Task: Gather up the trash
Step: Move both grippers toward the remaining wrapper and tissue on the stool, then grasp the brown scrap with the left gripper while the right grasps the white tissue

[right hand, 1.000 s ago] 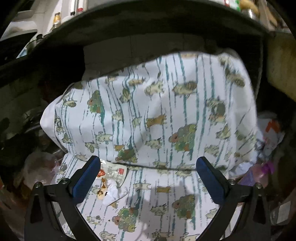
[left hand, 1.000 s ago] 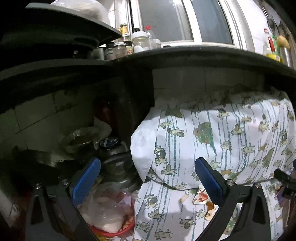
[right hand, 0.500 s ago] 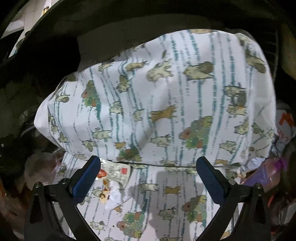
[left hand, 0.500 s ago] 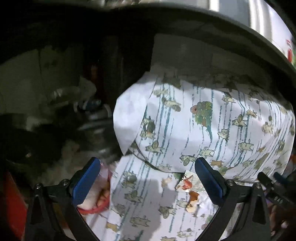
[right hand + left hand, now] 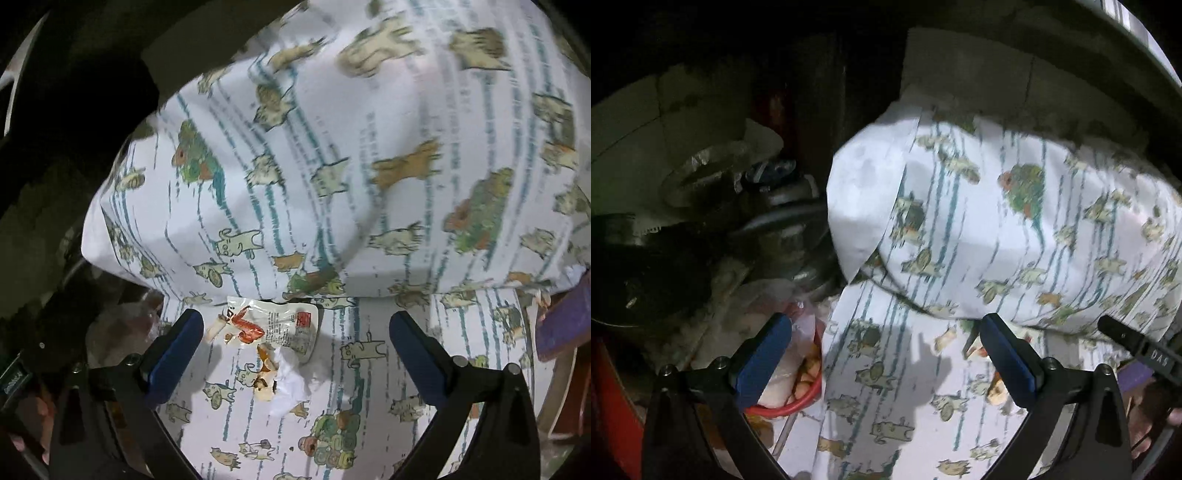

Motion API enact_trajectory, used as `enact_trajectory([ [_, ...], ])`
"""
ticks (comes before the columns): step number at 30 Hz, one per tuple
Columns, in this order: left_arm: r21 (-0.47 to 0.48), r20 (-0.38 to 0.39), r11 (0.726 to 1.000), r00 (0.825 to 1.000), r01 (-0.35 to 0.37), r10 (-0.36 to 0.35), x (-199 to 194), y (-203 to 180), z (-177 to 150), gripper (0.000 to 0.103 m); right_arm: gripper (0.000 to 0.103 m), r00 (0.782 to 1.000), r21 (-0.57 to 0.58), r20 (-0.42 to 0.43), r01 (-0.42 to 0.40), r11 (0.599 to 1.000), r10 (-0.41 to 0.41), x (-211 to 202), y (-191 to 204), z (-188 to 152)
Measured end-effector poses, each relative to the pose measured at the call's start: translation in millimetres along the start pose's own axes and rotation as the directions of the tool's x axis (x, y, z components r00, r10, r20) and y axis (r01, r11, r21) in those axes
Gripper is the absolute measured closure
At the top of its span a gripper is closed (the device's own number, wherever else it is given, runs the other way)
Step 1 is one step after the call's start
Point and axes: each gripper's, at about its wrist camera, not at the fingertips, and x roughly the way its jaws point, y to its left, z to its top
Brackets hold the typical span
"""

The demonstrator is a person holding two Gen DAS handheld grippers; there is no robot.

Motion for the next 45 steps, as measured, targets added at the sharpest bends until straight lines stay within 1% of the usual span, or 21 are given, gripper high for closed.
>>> enact_trajectory([
  [2, 0.002, -0.036, 1.000, 0.999, -0.001, 0.001, 8.3, 1.0, -2.7, 0.000, 0.003, 0.999, 0.006, -0.047, -0.026, 1.000, 0.026, 14.1, 2.0, 0.0],
  [4, 0.016, -0.066, 1.000, 0.998, -0.007, 0.008, 14.2, -1.5, -5.1, 0.000, 0.003, 0.989, 0.018, -0.132, -0.065, 0.998, 0.067, 34.0, 4.7, -0.9],
  [5, 0.029, -0.077, 1.000, 0.997, -0.011, 0.014, 16.5, -4.2, -6.1, 0.000, 0.003, 0.975, 0.018, -0.209, -0.071, 0.997, 0.073, 49.4, 7.2, -4.5],
  [7, 0.050, -0.078, 0.999, 0.997, -0.012, 0.015, 18.1, -8.8, -7.3, 0.000, 0.004, 0.954, 0.018, -0.291, -0.064, 0.998, 0.066, 70.6, 10.6, -15.3],
  [12, 0.141, -0.070, 0.989, 0.996, -0.051, 0.061, 26.0, -23.8, -8.5, 0.000, 0.013, 0.918, -0.076, -0.393, 0.029, 0.997, -0.056, 110.3, 24.3, -41.4],
  [14, 0.156, -0.068, 0.986, 0.995, -0.056, 0.068, 27.6, -26.8, -9.1, 0.000, 0.019, 0.895, -0.109, -0.427, 0.090, 0.990, -0.129, 117.7, 24.9, -49.8],
  [16, 0.148, -0.070, 0.988, 0.996, -0.041, 0.052, 28.8, -28.2, -8.6, 0.000, 0.025, 0.884, -0.100, -0.445, 0.111, 0.989, -0.145, 119.8, 22.5, -55.3],
  [17, 0.141, -0.075, 0.990, 0.996, -0.031, 0.042, 29.9, -28.7, -8.6, 0.000, 0.036, 0.883, -0.085, -0.451, 0.098, 0.991, -0.126, 120.7, 20.6, -57.8],
  [18, 0.129, -0.086, 0.992, 0.996, -0.016, 0.027, 32.3, -29.5, -8.3, 0.000, 0.058, 0.882, -0.073, -0.461, 0.077, 0.994, -0.103, 121.9, 18.7, -59.9],
  [19, 0.120, -0.096, 0.993, 0.995, -0.007, 0.019, 34.3, -30.2, -8.2, 0.000, 0.087, 0.875, -0.069, -0.475, 0.067, 0.995, -0.092, 123.5, 16.7, -61.9],
  [20, 0.110, -0.106, 0.994, 0.994, 0.000, 0.012, 36.8, -31.4, -8.2, 0.000, 0.091, 0.868, -0.061, -0.489, 0.066, 0.996, -0.088, 124.2, 13.7, -63.6],
  [23, 0.086, -0.146, 0.996, 0.989, 0.039, -0.026, 45.1, -38.8, -8.2, 0.000, 0.092, 0.876, -0.034, -0.478, 0.058, 0.998, -0.067, 110.9, 5.8, -58.8],
  [26, 0.077, -0.174, 0.993, 0.982, 0.086, -0.072, 52.9, -52.3, -10.1, 0.000, 0.092, 0.905, -0.023, -0.421, 0.045, 0.999, -0.051, 81.5, -0.9, -43.3],
  [28, 0.061, -0.195, 0.991, 0.976, 0.115, -0.101, 59.7, -63.6, -12.4, 0.000, 0.092, 0.914, -0.041, -0.399, 0.065, 0.997, -0.076, 66.5, -5.7, -35.7],
  [29, 0.048, -0.208, 0.990, 0.971, 0.134, -0.122, 63.5, -68.5, -13.4, 0.000, 0.092, 0.912, -0.053, -0.398, 0.087, 0.995, -0.101, 62.4, -10.8, -34.3],
  [31, 0.046, -0.233, 0.985, 0.961, 0.166, -0.151, 73.1, -82.3, -16.5, 0.006, 0.092, 0.889, -0.058, -0.440, 0.113, 0.992, -0.127, 63.2, -26.6, -36.1],
  [34, 0.103, -0.267, 0.979, 0.953, 0.174, -0.141, 87.0, -105.6, -22.9, 0.013, 0.092, 0.855, 0.028, -0.507, 0.142, 0.989, -0.108, 70.1, -64.1, -41.9],
  [36, 0.129, -0.312, 0.964, 0.933, 0.231, -0.181, 96.4, -122.4, -28.1, 0.014, 0.092, 0.842, 0.058, -0.529, 0.157, 0.986, -0.103, 75.4, -80.7, -41.0],
  [40, 0.154, -0.371, 0.957, 0.912, 0.248, -0.176, 115.3, -144.0, -35.2, 0.024, 0.092, 0.839, 0.102, -0.542, 0.132, 0.986, -0.056, 66.5, -103.3, -44.0],
  [42, 0.140, -0.413, 0.962, 0.897, 0.234, -0.158, 129.5, -148.6, -41.5, 0.030, 0.092, 0.846, 0.094, -0.530, 0.128, 0.987, -0.059, 58.1, -108.5, -42.1],
  [45, 0.108, -0.454, 0.966, 0.876, 0.237, -0.164, 144.4, -148.0, -51.3, 0.033, 0.092, 0.856, 0.068, -0.510, 0.137, 0.988, -0.084, 48.3, -112.0, -36.2],
])
